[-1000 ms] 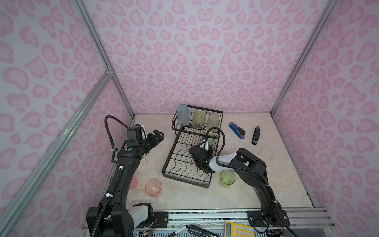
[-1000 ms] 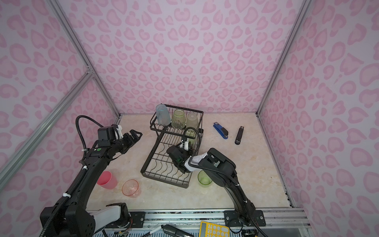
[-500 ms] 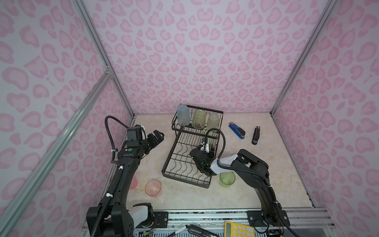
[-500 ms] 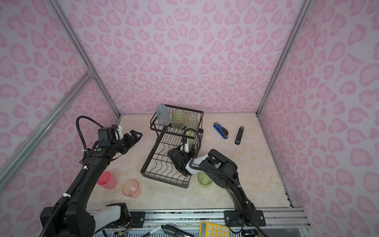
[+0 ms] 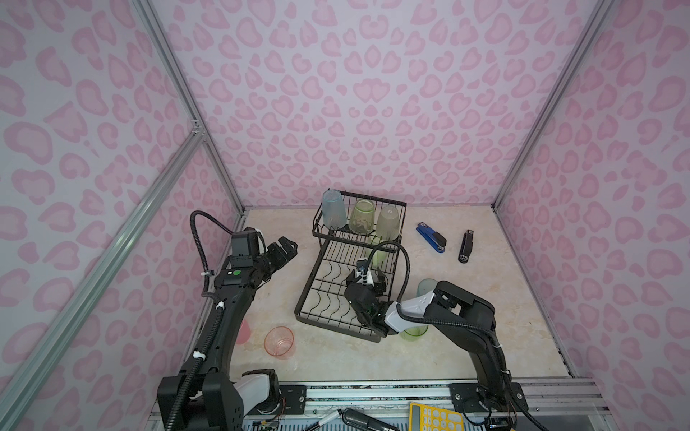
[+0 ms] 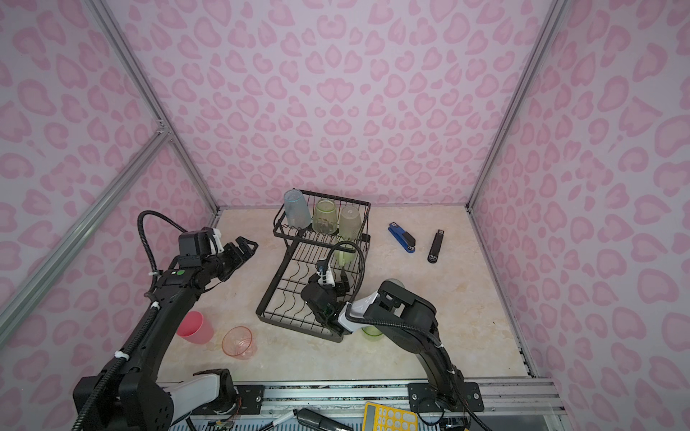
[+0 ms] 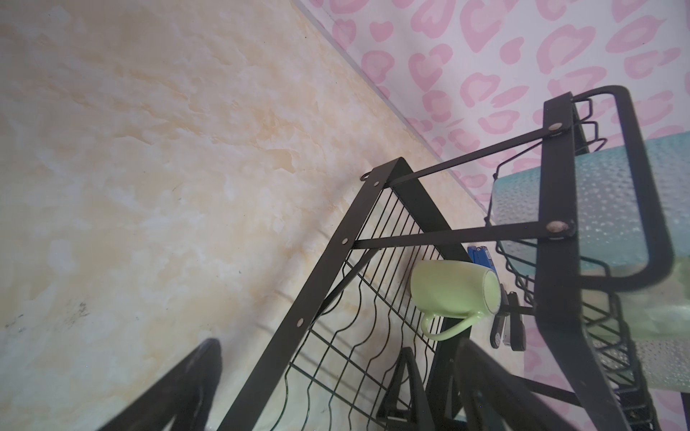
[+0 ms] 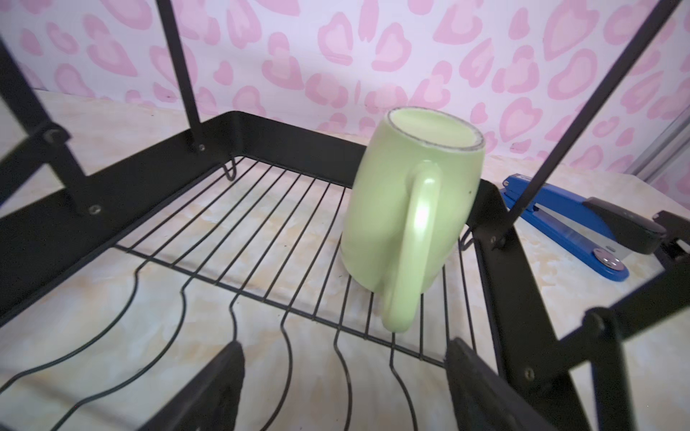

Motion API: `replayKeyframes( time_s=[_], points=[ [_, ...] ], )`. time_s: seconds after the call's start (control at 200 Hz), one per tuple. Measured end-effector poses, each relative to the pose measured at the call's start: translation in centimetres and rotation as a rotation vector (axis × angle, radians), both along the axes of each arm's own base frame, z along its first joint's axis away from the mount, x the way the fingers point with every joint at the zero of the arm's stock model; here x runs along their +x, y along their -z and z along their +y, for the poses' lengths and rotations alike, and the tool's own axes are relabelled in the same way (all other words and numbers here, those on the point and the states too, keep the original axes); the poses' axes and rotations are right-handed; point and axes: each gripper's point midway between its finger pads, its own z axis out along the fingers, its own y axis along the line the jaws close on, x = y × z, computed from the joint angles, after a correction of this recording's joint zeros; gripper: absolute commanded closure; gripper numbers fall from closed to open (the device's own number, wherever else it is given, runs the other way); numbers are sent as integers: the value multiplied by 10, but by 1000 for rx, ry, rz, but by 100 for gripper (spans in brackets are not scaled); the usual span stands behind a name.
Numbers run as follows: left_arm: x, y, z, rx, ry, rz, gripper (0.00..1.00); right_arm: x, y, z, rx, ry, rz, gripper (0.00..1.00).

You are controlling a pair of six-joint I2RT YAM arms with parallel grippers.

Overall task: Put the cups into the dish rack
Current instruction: 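Set the mug down on the lower tier and open the right gripper, then move the left gripper down onto the pink cup near the table edge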

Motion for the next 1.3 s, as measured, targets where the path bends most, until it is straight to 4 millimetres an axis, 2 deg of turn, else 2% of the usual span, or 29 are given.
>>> replayKeyframes(
  time_s=[0.36,0.545,0.785,0.99,1.16,1.3],
  points=[
    [-2,6,8,33,-32,32,1,-54,-6,11,-50,-208,-13,14],
    [-8,13,13,58,-51,72,2,-74,-3,13,-26,-354,29,15],
    [-23,18,28,125,-115,164,5,-84,0,27,85,-581,109,17],
    [-46,21,46,204,-186,275,8,-100,8,40,149,-734,157,19],
    [-69,25,58,264,-234,358,9,-97,14,34,178,-757,164,20],
    [-90,29,70,325,-275,430,11,-97,11,30,212,-773,150,21]
  ],
)
